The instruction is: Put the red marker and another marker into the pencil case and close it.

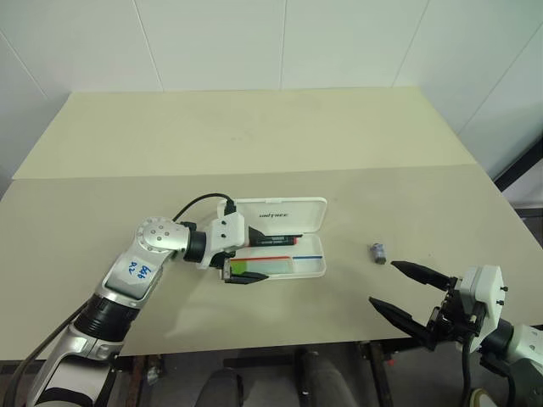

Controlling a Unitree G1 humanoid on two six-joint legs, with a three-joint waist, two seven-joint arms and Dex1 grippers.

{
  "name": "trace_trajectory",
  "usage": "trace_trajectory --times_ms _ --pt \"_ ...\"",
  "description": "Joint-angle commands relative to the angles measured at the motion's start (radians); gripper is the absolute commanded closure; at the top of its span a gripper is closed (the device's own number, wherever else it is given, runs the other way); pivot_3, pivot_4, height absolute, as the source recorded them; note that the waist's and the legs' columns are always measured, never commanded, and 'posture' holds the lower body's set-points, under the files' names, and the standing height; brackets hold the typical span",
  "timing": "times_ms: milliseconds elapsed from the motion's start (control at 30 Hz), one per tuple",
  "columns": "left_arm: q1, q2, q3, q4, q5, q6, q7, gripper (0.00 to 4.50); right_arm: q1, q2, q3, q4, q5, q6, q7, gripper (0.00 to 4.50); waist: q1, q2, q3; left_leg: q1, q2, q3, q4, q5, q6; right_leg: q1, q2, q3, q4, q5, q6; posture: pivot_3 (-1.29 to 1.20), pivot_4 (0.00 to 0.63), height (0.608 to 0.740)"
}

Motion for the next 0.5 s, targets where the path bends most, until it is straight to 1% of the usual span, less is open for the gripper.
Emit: trace_trajectory --times_ms 33,300,400,500 --pt "-0.020 -0.005 0.030 -0.102 -0.058 0.056 0.004 0.02 -0.007 -0.005 -0.004 -0.011 0.006 -0.011 0.002 0.00 0.000 0.000 0.000 0.000 0.000 0.000 0.000 0.000 0.000 0.000 0.000 0.000 0.000 0.000 0.000 0.00 0.150 0.740" --pt "-0.036 -0.053 0.052 -0.200 -0.185 0.165 0.012 0.02 -0.024 -0.026 -0.012 0.004 0.000 0.010 -0.006 0.00 0.000 0.000 0.000 0.000 0.000 0.000 0.000 0.000 0.000 0.000 0.000 0.000 0.000 0.000 0.000 0.00 0.150 0.740" --pt "-0.037 -0.067 0.052 -0.210 -0.208 0.166 0.013 0.02 -0.039 -0.031 -0.018 0.011 -0.001 0.017 -0.017 0.00 -0.001 0.000 0.000 0.000 0.000 0.000 0.001 0.000 0.000 0.000 0.000 0.000 0.000 0.000 0.000 0.00 0.150 0.740" --pt "-0.038 -0.124 0.066 -0.203 -0.275 0.114 -0.016 0.02 -0.068 -0.039 -0.015 0.030 -0.042 0.055 -0.078 0.00 0.000 0.000 0.000 0.000 0.000 0.000 0.001 0.000 0.000 0.000 0.000 0.000 0.001 0.000 0.000 0.00 0.150 0.740"
